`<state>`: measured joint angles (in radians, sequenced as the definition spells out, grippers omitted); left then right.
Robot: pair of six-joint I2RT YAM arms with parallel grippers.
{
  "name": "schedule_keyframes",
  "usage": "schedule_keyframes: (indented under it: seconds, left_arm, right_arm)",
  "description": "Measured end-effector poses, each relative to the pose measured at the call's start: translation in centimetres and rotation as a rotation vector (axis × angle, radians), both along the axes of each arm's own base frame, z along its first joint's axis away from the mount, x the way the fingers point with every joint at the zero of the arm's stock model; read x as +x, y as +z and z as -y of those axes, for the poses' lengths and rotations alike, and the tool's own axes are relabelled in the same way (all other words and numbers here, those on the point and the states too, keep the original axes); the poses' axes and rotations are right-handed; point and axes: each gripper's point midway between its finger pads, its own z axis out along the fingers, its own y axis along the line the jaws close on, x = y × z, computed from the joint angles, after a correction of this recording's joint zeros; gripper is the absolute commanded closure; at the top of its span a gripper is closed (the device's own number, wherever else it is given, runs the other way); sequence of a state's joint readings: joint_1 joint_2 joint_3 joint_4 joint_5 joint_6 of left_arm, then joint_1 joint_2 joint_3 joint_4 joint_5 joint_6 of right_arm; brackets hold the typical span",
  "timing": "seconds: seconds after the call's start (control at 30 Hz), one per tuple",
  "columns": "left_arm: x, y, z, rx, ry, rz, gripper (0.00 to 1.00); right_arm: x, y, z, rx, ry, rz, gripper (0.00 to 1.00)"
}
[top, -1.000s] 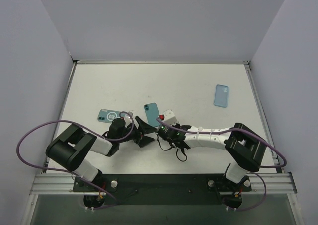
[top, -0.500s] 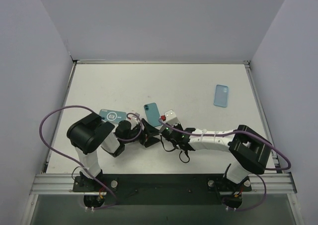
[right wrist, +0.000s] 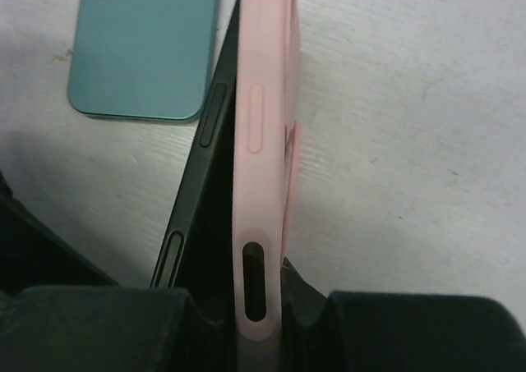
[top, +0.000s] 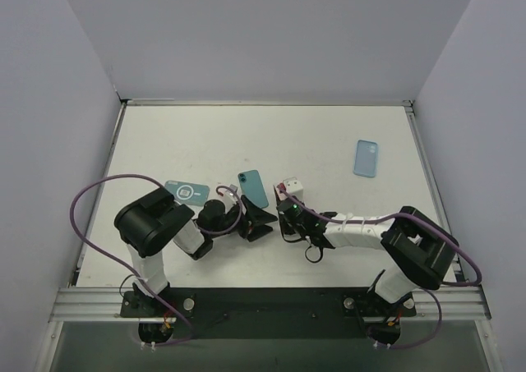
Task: Take the phone out of the phone case
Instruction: Remove the phone case from the phone.
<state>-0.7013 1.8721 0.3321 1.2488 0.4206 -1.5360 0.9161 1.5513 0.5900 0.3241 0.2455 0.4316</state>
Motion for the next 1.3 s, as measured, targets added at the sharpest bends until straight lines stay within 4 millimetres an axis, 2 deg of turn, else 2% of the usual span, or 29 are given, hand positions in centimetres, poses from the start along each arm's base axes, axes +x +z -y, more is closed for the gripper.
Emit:
schedule_keyframes:
  seconds: [0.07,0.13,0.2,0.37,0.53,0.67,0.8,0.9,1.0,1.1,1.3]
  left_arm:
    - [0.7,0.8,0.2,0.003,0.014,0.024,0.32]
    - [1.0,1.5,0.2,0.041,0.013,0.049,0.32]
    - [1.0,1.0,-0.3,0.104,0.017,0.043,0.33]
    - [0.7,0.9,-0.7,0.193,-0.004,0.040,0.32]
    - [0.4,1.0,-0.7,0.208,-0.014,0.044,0.29]
    - [0.6,1.2,-0.9,0.228,0.003,0.070,0.25]
    - [1.1,2.9,-1.3,0.223,0.030,0.117,0.24]
    - [1.4,4.5,-1.4,0.222,0.037,0.156,0.23]
    - [1.7,5.8,-1.6,0.237,0.037,0.191,0.18]
    - [2.0,5.9,-1.9,0.278,0.034,0.209,0.13]
    - [1.4,4.1,-2.6,0.354,0.014,0.177,0.13]
  right_arm:
    - [-0.1,0.0,-0.9,0.039,0.020,-0.008,1.00]
    - [-0.4,0.4,-2.9,0.128,0.052,-0.035,1.00]
    - [-0.6,0.6,-4.1,0.179,0.078,-0.049,1.00]
    - [-1.0,0.7,-4.8,0.215,0.102,-0.074,1.00]
    - [-1.7,0.8,-4.7,0.258,0.099,-0.110,1.00]
    - [-2.6,0.8,-2.4,0.183,0.018,-0.151,1.00]
    - [-3.4,1.7,0.9,0.013,-0.074,-0.145,1.00]
    - [-3.6,2.4,4.3,-0.140,-0.149,-0.131,1.00]
    - [-3.5,3.2,6.7,-0.280,-0.199,-0.107,1.00]
    - [-3.4,3.4,7.1,-0.347,-0.202,-0.095,1.00]
    - [-3.6,2.9,6.6,-0.420,-0.175,-0.104,1.00]
